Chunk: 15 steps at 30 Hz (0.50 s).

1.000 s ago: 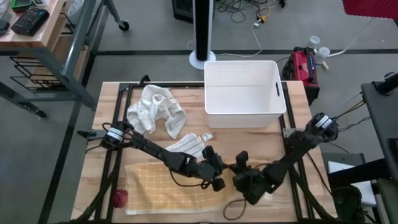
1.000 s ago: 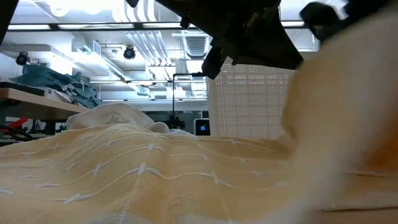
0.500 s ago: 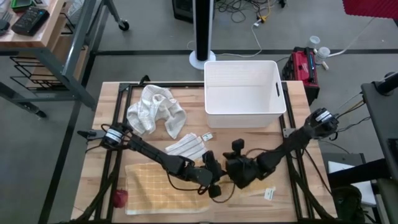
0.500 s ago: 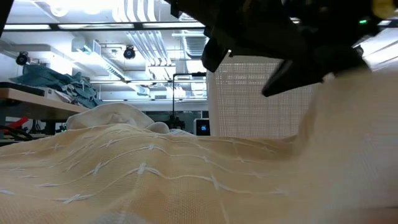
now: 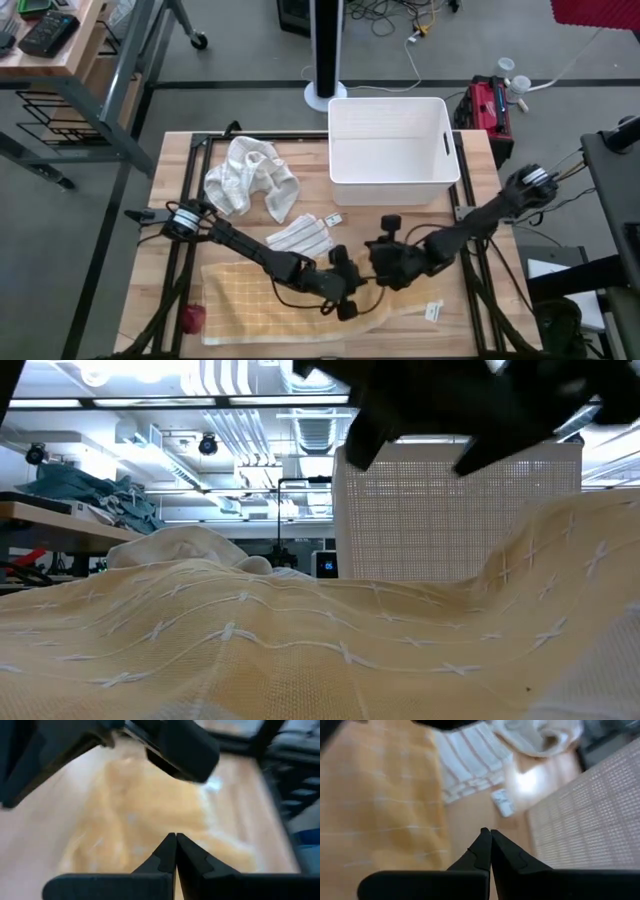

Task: Fold towel
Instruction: Fold the yellow squared towel

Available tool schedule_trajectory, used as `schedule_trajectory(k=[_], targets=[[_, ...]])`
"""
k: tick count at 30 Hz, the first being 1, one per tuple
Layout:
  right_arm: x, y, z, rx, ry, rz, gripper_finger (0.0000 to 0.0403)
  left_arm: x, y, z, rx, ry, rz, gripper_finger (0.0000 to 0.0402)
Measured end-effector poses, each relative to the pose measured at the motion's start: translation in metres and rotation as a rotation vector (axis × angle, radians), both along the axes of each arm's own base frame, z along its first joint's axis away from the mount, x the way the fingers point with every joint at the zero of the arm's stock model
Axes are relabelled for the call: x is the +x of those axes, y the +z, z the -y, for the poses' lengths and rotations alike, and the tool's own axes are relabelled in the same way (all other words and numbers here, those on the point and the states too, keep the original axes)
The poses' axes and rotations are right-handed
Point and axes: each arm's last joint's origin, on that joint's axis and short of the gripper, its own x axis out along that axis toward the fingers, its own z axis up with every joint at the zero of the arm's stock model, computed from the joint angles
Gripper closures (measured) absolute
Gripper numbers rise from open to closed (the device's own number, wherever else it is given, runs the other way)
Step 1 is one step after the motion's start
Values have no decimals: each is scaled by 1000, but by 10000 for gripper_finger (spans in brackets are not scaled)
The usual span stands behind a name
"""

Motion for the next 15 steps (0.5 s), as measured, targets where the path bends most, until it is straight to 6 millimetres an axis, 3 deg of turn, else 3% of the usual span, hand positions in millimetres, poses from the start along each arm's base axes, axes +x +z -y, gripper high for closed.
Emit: schedule_trajectory(k=[3, 8, 12, 15], targets=[[-18, 18, 3, 110, 15, 6, 403, 7, 7, 3, -31, -32, 52, 401], [-52, 43, 5, 254, 24, 64, 403, 23, -8, -1, -52, -60, 37, 401], [-75, 44, 3, 355, 48, 72, 403, 38, -26, -5, -30, -12, 1, 401], [-89, 38, -1, 382, 75, 64, 403, 41, -35, -15, 8, 117, -131, 401]])
